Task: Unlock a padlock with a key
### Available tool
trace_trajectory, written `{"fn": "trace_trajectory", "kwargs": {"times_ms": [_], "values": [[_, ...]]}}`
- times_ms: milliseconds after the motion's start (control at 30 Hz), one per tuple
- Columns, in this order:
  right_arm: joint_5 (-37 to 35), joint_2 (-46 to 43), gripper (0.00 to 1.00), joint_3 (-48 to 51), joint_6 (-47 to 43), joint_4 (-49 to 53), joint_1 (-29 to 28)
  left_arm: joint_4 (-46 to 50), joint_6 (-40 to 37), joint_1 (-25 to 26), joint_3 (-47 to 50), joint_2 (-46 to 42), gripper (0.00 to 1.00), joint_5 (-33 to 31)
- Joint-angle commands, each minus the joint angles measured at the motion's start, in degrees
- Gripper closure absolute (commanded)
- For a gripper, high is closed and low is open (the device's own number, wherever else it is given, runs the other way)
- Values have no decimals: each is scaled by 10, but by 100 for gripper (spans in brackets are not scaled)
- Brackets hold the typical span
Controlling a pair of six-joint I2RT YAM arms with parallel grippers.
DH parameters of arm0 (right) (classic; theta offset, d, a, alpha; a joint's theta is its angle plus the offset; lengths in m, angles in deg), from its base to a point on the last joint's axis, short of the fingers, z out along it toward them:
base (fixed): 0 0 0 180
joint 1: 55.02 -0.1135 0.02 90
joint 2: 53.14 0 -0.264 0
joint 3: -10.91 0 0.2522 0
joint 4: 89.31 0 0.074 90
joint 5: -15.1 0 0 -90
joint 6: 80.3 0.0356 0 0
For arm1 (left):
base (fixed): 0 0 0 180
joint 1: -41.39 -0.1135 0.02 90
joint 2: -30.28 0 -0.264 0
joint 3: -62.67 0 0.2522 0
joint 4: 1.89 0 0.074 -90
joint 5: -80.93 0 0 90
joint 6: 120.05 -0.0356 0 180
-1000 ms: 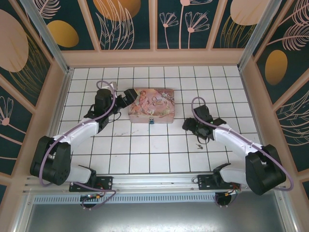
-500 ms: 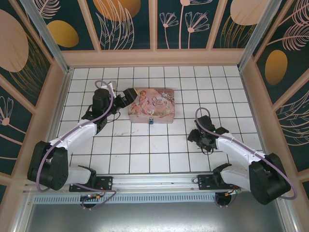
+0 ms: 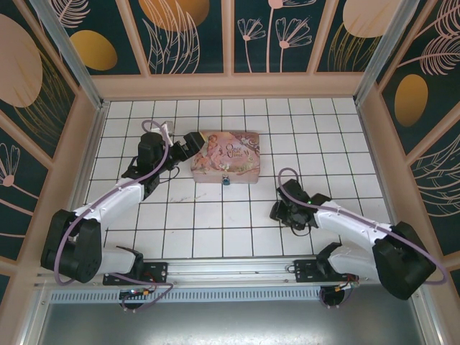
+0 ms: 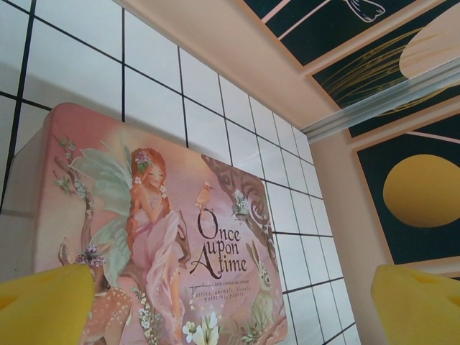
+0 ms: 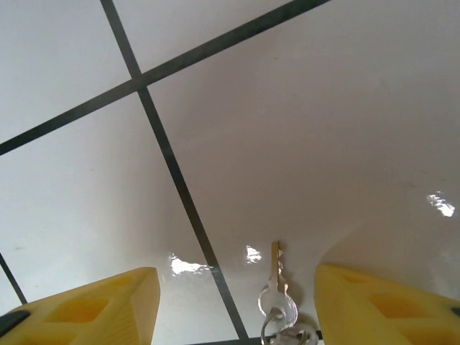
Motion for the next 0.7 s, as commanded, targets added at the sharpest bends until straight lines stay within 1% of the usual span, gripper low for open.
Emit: {"fn": "trace_trajectory", "kwargs": {"times_ms": [0,133,300,667], "values": [[9,48,42,-26,15,-44,-27,-17,8,3,7,2,1,7],[-39,84,42,-60,18,-14,-58,-18,10,3,10,1,1,7],[-66,81,41,-66,35,18,-83,-20,11,3,13,0,1,7],[-65,29,44,-28,69,39,-98,-21,11,3,13,7,1,8]]}}
